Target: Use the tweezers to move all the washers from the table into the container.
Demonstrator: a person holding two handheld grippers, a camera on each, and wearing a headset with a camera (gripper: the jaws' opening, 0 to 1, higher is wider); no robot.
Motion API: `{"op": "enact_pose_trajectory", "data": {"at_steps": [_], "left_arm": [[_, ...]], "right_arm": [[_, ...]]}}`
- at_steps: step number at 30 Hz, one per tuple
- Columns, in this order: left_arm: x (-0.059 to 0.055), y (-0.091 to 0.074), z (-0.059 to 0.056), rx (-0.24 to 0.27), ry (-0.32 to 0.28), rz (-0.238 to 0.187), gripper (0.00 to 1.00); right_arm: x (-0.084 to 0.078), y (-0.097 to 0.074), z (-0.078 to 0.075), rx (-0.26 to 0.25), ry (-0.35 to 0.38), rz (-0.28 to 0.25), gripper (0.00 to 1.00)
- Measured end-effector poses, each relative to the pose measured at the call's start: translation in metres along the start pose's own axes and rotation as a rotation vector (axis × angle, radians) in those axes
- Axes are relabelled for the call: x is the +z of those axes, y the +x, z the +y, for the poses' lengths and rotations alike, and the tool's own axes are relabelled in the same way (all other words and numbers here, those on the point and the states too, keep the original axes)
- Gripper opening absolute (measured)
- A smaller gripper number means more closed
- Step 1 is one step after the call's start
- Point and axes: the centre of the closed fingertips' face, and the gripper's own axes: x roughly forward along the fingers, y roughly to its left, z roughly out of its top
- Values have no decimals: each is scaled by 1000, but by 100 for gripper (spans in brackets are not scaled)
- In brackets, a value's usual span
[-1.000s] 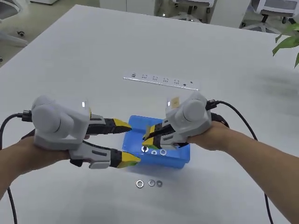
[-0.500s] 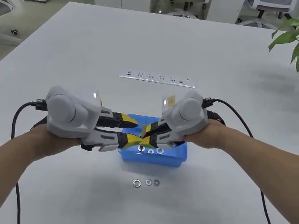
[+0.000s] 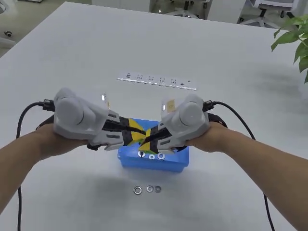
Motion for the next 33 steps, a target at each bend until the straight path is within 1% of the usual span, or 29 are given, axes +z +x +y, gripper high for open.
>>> {"op": "enact_pose_trajectory", "data": {"at_steps": [6, 12, 18, 23, 30, 33], "left_arm": [[0, -1, -1, -13, 8, 9, 6], [3, -2, -3, -18, 19, 4, 6], [10, -5, -2, -16, 13, -9, 6], [15, -7, -2, -11, 6, -13, 6], [27, -11, -4, -3, 3, -32, 6], [30, -12, -5, -3, 0, -34, 5]], "right_arm": [[0, -1, 1, 2, -3, 3, 10], [1, -3, 0, -4, 1, 0, 11], [1, -8, 0, -12, 2, 5, 13], [3, -13, 0, -25, 12, 2, 17], [8, -26, 0, -56, 28, -6, 22], [9, -31, 1, -67, 40, -9, 24]]}}
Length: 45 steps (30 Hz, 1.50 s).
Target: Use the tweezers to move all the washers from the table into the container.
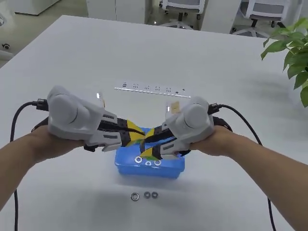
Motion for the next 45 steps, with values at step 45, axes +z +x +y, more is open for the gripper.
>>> {"op": "enact_pose_trajectory", "data": {"at_steps": [45], "left_arm": [[39, -8, -38, -51, 34, -15, 5]], "right_arm": [[-40, -81, 42, -167, 222, -53, 63]]}}
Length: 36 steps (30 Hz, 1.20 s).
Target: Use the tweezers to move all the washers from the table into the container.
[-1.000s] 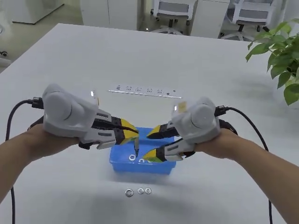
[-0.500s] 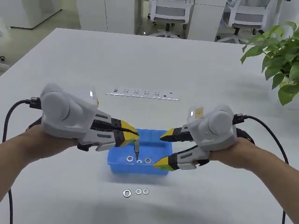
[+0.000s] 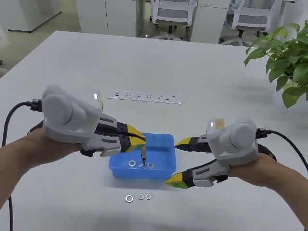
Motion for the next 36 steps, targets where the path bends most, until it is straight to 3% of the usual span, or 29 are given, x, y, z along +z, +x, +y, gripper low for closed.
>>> {"op": "enact_pose_trajectory", "data": {"at_steps": [15, 26, 36], "left_arm": [[-4, 7, -19, -33, -3, 3, 5], [-15, 18, -33, -61, 1, 11, 5], [-26, 26, -38, -77, -10, 15, 6]], "right_arm": [[-7, -7, 7, -23, 30, -23, 76], [-16, -8, 11, -33, 50, -29, 86], [-21, -7, 13, -31, 58, -22, 92]]}}
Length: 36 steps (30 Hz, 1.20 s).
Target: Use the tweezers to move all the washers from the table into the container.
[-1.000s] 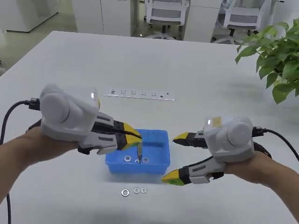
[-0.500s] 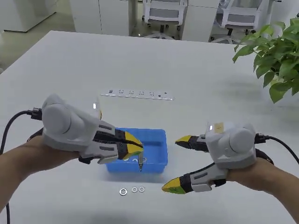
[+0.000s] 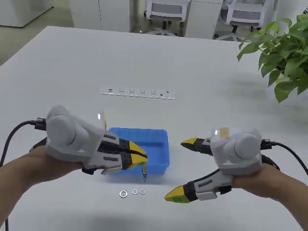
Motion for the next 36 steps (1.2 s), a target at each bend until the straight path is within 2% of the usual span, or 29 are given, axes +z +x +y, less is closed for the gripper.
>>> {"op": "enact_pose_trajectory", "data": {"at_steps": [8, 21, 36], "left_arm": [[-5, 6, -5, -18, 2, 4, 6], [-15, 12, -11, -37, -4, 22, 6], [-23, 11, -12, -45, -10, 33, 6]], "right_arm": [[-3, 1, 4, 9, 7, -1, 93], [-11, 4, 12, 28, 11, 30, 92], [-16, 10, 18, 44, 13, 54, 91]]}}
